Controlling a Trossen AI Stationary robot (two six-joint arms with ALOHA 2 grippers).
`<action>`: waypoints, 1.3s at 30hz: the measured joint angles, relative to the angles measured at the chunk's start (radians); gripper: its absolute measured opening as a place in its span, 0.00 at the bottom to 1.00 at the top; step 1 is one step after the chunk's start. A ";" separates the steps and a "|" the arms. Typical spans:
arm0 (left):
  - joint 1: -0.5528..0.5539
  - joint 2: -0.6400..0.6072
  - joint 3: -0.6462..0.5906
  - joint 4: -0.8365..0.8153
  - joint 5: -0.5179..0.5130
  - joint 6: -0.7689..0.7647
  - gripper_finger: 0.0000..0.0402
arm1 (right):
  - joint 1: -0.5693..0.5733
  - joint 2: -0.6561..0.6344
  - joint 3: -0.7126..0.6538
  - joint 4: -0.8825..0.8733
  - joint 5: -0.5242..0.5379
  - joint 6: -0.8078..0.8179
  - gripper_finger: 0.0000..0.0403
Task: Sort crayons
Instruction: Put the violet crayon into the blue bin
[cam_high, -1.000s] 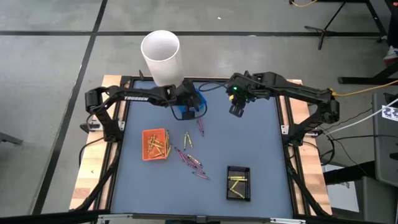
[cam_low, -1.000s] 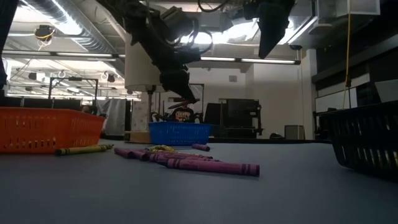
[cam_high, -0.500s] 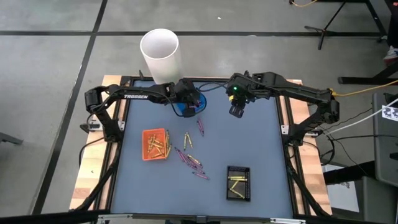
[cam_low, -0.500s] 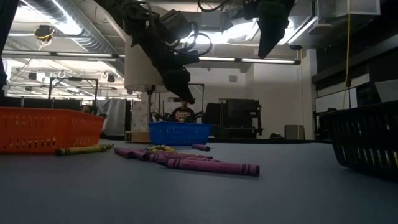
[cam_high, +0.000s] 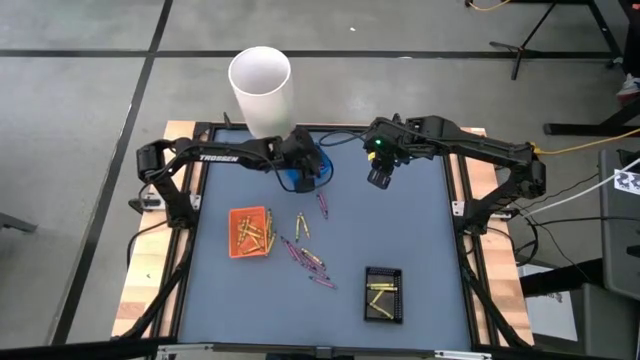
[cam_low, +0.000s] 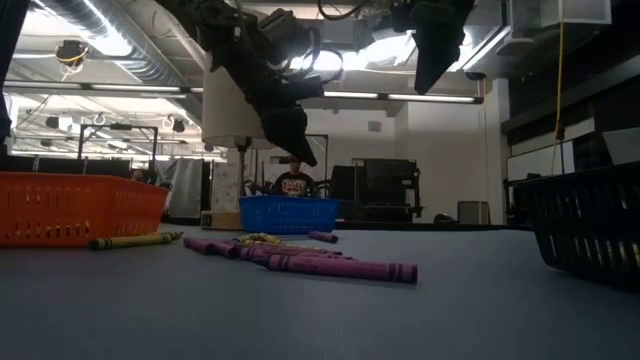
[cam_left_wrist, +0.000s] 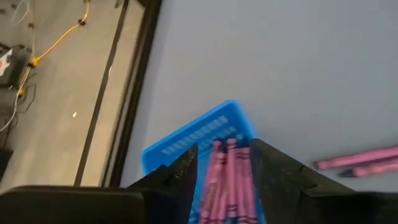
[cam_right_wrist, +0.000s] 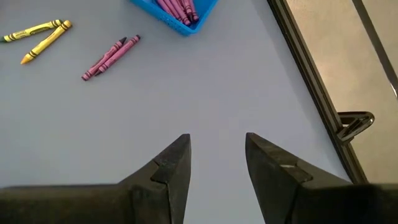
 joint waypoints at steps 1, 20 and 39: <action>-0.013 -0.002 -0.001 -0.002 0.000 0.001 0.32 | 0.000 0.000 0.000 0.001 0.000 0.004 0.38; -0.286 -0.223 -0.001 -0.325 0.003 -0.195 0.25 | 0.000 0.001 -0.434 0.632 -0.077 0.259 0.38; -0.416 -0.254 -0.001 -0.420 0.002 -0.295 0.24 | 0.220 0.114 -0.702 1.311 0.101 0.315 0.38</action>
